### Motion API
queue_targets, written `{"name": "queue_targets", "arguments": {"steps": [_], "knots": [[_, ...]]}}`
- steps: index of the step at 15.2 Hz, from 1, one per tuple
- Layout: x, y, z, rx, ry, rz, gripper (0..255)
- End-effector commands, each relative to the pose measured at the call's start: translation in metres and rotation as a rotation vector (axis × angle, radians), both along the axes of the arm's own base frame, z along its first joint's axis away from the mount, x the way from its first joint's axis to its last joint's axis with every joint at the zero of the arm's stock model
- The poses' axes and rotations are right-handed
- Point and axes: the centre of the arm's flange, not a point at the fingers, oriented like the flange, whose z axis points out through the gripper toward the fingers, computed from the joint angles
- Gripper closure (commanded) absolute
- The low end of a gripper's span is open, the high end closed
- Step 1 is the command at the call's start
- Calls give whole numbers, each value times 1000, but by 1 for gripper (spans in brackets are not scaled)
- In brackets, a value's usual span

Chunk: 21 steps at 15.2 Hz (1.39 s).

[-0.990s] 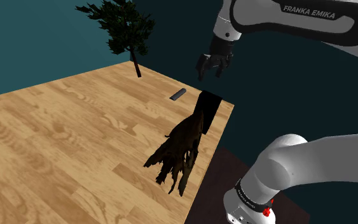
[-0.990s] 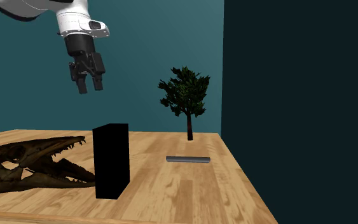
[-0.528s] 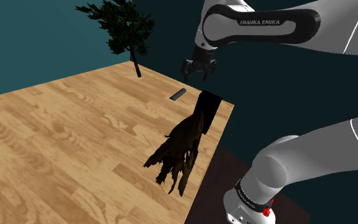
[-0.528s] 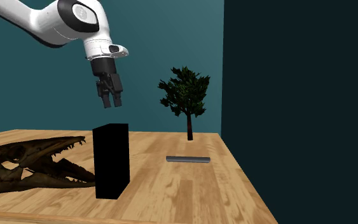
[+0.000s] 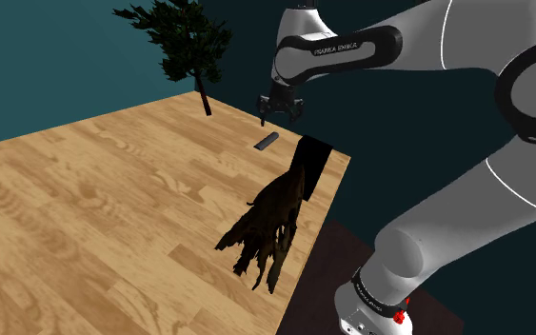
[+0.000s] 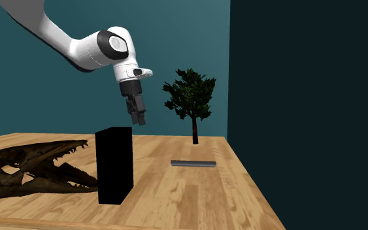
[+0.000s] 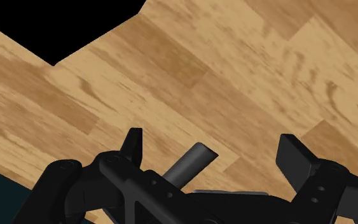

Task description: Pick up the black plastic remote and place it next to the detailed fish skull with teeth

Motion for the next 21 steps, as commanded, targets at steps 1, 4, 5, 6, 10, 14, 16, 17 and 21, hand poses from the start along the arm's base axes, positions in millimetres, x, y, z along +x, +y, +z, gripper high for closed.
{"name": "queue_targets", "arguments": {"steps": [1,4,5,6,10,14,16,17,21], "knots": [[22,-11,-16,0,-8,-62,0],[51,-29,-38,-2,-19,-151,0],[60,-35,-45,-2,-22,-180,0],[69,-42,-52,-3,-26,-210,0],[102,-71,-80,-4,-40,-328,0],[133,-105,-108,-6,-54,-447,0],[146,-123,-121,-7,-61,-506,0],[153,-132,-128,-8,-64,-535,0],[167,-156,-149,-9,-72,-605,0]]}}
